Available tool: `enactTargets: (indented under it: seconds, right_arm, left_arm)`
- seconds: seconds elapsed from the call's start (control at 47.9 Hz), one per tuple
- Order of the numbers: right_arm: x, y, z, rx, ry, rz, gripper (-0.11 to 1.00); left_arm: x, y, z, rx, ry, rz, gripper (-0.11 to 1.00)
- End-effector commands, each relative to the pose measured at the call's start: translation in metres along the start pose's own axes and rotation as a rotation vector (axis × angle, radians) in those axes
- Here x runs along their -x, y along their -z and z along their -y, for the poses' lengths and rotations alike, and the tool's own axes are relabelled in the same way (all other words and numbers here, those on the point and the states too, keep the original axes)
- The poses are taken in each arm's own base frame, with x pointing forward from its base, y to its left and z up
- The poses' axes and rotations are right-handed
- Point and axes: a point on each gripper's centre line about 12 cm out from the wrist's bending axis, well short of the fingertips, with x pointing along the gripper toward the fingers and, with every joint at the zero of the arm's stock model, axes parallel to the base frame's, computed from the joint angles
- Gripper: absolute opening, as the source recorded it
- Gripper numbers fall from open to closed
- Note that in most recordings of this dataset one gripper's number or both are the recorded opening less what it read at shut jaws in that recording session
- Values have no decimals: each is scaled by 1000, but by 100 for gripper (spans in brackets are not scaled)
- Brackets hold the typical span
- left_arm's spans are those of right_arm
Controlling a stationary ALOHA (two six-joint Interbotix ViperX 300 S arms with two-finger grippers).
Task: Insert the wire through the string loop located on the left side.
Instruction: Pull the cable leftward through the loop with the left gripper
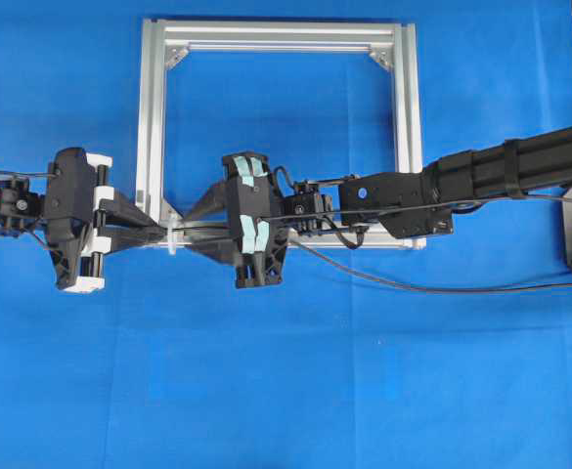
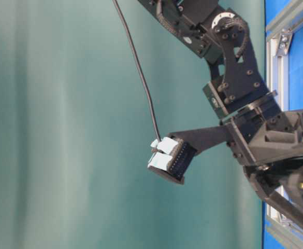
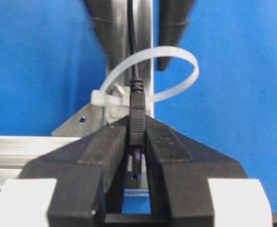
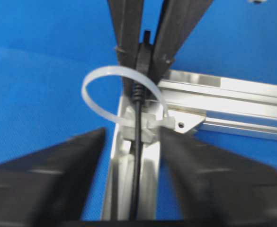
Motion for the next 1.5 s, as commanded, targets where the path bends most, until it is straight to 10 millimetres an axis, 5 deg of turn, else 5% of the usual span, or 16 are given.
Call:
enactTargets:
  seconds: [0.0,0.125,1.065,1.483]
  right_arm:
    - [3,-15,-1,-7,-1,39,66]
    - [3,-14,-1,-7,-1,37,93]
    - [3,-15,-1,-10,-1,39,90]
    - [3,-15,-1,-10,-1,40,90]
  left_arm:
    - [1,-6,1,-3,4,24,6]
    - [3,-6,1,-2,4,29,6]
    - [82,7,0,49,28,-82,6]
    - [90,7,0,116,30,-87,6]
